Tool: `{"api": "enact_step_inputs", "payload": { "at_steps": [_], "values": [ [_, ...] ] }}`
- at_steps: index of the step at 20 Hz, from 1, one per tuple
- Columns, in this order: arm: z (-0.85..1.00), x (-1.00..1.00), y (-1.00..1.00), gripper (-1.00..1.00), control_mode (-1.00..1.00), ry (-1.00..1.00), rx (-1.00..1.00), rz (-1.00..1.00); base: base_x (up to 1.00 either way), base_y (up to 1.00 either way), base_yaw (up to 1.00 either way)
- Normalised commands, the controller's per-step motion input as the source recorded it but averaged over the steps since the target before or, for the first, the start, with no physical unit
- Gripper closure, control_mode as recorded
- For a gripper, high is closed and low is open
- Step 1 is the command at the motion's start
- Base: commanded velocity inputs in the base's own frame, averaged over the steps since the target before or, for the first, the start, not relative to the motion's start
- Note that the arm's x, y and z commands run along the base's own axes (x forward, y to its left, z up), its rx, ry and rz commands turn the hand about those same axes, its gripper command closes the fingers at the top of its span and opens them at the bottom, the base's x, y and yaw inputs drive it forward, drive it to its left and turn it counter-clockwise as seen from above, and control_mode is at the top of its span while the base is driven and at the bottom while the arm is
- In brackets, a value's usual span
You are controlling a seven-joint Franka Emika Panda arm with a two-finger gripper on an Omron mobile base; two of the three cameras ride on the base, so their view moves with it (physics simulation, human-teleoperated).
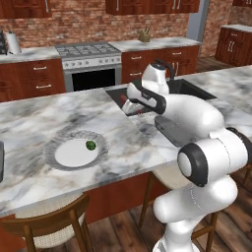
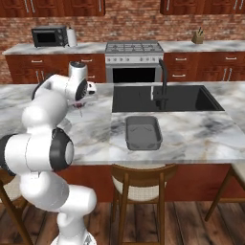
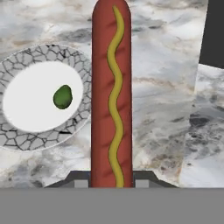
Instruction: Place one cooked food and one vegetable from the large plate to each tupperware container.
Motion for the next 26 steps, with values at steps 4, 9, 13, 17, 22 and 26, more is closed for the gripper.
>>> {"api": "enact_step_inputs", "payload": {
  "at_steps": [4,9,13,17,22,26],
  "values": [
    [0.31,0.01,-1.0,1.0,-1.0,0.44,-0.01,0.0,0.0,0.0,0.0],
    [0.18,0.0,-1.0,1.0,-1.0,0.4,-0.2,-0.05,0.0,0.0,0.0],
    [-0.38,0.0,-1.0,1.0,-1.0,0.09,-0.15,-0.01,0.0,0.0,0.0],
    [-0.69,0.23,-0.97,1.0,-1.0,0.0,-0.08,-0.01,0.0,0.0,0.0],
    [-0.61,0.61,-1.0,1.0,-1.0,-0.08,0.06,-0.02,0.0,0.0,0.0],
    [-0.09,0.88,-0.9,1.0,-1.0,-0.06,0.44,-0.14,0.0,0.0,0.0]
  ]
}}
